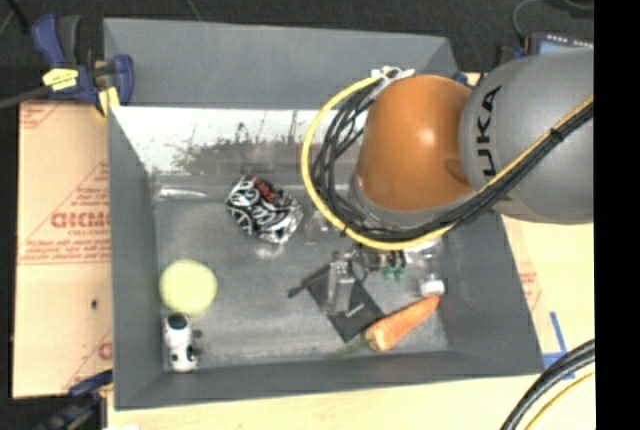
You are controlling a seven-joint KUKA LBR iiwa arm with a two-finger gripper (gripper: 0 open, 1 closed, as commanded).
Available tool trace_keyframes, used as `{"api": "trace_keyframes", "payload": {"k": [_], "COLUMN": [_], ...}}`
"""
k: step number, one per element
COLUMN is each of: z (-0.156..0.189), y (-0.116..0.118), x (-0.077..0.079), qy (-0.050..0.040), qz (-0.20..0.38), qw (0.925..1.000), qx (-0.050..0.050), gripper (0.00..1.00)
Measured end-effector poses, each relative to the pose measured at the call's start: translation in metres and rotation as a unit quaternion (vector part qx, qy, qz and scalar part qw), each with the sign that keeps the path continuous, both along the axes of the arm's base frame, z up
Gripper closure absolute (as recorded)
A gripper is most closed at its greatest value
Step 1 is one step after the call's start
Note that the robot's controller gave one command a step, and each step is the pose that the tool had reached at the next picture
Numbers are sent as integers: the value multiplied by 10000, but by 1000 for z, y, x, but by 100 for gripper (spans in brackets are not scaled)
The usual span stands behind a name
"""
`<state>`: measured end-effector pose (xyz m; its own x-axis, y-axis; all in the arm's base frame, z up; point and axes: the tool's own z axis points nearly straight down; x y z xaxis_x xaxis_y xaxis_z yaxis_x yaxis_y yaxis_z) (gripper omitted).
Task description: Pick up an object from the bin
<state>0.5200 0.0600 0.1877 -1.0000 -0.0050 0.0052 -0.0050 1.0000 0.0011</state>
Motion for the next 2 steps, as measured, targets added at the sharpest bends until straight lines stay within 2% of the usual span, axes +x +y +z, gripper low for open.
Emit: {"api": "trace_keyframes", "payload": {"k": [1,2], "z": [4,-56], "y": [0,-24], "x": [2,7], "qy": [-42,-56], "qz": [-9,-220], "qw": [10000,9997], "qx": [4,9], "gripper": [0,0]}}
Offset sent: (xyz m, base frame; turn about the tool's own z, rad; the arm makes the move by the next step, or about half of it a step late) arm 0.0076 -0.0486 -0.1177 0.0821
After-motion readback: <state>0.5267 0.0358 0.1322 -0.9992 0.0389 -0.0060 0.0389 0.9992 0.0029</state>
